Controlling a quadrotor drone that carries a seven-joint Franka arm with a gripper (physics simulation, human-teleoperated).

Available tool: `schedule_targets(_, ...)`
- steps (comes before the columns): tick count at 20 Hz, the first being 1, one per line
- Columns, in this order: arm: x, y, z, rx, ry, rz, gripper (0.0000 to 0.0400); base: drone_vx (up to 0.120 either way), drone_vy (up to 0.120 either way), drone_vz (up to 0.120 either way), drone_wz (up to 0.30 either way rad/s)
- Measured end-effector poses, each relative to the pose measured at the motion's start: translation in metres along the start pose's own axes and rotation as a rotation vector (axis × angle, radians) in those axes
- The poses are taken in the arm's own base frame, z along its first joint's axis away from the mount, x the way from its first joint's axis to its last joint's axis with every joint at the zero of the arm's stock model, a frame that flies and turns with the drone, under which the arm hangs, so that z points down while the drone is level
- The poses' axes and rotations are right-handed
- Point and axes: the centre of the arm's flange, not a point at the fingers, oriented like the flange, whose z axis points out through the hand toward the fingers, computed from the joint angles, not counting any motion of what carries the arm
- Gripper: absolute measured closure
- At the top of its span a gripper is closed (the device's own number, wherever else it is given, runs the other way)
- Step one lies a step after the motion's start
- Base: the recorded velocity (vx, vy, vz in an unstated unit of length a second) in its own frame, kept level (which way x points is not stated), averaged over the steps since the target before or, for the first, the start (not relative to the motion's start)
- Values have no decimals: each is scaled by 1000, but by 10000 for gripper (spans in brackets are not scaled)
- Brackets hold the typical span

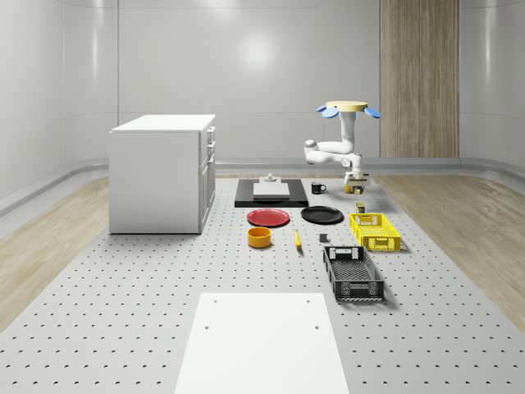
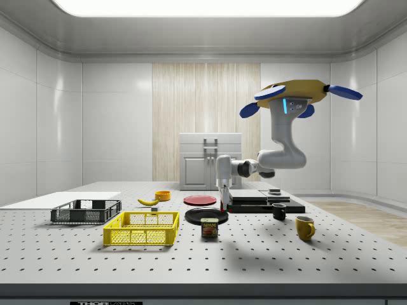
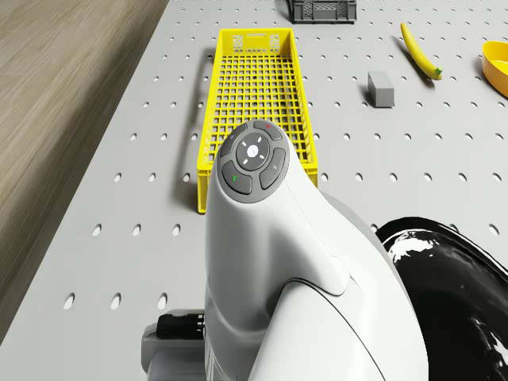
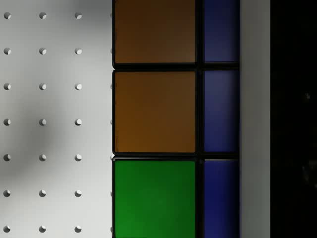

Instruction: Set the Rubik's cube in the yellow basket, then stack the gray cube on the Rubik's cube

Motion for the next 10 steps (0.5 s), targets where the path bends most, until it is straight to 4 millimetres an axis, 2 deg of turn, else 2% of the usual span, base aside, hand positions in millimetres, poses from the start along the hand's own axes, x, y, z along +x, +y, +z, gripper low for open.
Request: schedule_targets(10,0,0,0,0,0,0,75,120,0,0,0)
